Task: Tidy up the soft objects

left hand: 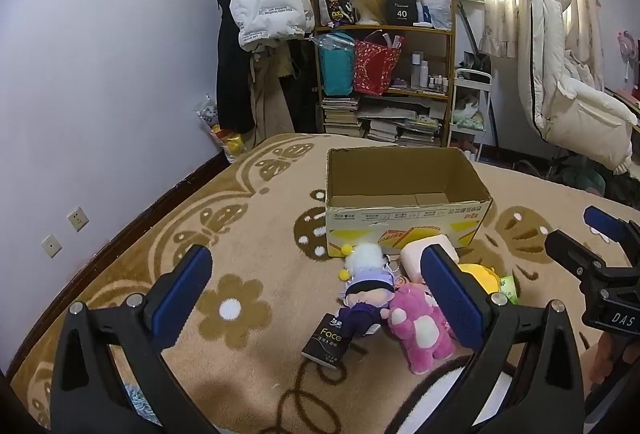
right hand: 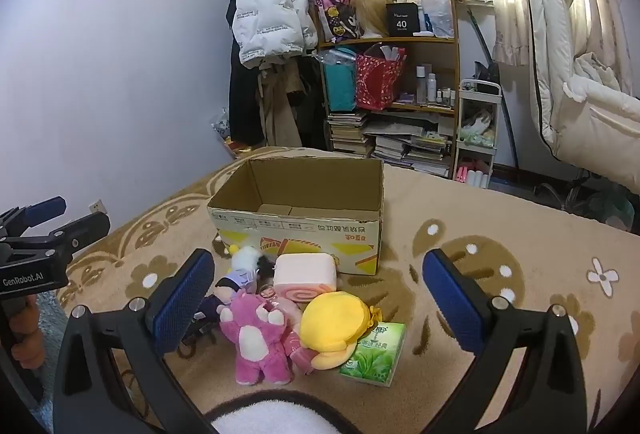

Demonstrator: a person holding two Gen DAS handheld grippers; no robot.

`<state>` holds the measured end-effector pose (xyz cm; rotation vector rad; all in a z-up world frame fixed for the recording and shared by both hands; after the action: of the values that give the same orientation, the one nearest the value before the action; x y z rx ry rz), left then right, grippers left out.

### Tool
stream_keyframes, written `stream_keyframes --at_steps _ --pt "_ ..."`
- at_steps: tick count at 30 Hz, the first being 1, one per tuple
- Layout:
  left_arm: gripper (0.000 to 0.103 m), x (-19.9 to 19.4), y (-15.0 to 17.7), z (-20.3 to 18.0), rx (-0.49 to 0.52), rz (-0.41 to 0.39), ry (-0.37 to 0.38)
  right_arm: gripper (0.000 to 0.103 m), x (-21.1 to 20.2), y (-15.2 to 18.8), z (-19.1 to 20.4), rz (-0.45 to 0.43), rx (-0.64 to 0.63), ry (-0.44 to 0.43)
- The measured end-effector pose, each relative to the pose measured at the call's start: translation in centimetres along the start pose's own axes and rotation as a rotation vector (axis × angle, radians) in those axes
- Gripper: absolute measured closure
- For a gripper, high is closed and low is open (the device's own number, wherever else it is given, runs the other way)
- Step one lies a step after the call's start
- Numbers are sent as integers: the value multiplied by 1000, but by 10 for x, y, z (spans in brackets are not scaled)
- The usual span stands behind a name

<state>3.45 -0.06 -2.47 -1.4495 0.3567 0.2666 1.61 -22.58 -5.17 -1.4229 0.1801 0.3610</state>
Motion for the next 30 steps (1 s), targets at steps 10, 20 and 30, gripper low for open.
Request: stream_keyframes --at_steps 10,20,30 --pt "0 0 0 0 0 1 -1 0 0 0 0 1 -1 1" --pt "0 0 0 0 0 1 -1 0 -1 0 0 0 -2 1" --pt "0 -1 -1 -2 1 4 0 0 0 0 0 0 -4 2"
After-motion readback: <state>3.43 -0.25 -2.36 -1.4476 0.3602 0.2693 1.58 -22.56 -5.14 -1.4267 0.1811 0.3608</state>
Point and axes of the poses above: each gripper's, at about its wrist camera, not at the fingertips, and x roughly the way its jaws point, z to its left, y to its underside, the point moved 4 cm from there along x, roughly the way its jaws point, and after that the axes turned 11 degrees about -z, right-handed, at the moved point
